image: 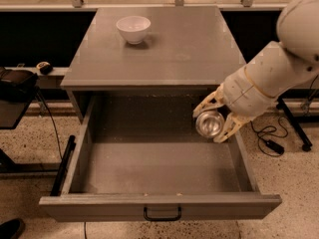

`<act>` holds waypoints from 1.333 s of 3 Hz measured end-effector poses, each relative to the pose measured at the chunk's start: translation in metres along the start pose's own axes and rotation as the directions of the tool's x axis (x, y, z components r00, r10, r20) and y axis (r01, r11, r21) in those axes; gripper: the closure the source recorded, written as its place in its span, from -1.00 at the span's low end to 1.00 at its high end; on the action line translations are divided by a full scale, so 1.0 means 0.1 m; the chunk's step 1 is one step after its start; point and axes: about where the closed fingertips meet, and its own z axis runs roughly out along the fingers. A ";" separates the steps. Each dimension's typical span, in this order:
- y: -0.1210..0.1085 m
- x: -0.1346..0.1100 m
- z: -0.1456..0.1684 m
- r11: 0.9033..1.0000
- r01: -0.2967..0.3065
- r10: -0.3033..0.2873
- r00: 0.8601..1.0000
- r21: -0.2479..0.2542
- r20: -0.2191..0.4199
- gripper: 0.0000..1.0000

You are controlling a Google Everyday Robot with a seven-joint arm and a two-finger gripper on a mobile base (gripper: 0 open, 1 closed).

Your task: Place pepsi can into top drawer

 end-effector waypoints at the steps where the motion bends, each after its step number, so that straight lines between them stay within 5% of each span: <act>1: 0.04 -0.02 0.04 1.000 0.000 0.000 1.000 -0.014 0.005 1.00; 2: -0.10 -0.14 0.26 0.999 0.023 -0.024 0.999 0.046 0.035 1.00; 3: -0.17 -0.63 0.79 0.984 0.100 -0.118 0.985 0.146 0.122 1.00; 4: -0.28 -1.08 1.30 0.949 0.221 -0.255 0.957 0.225 0.138 1.00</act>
Offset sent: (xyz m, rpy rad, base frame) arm 0.0153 0.1282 -0.0538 0.2986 -0.1471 0.0963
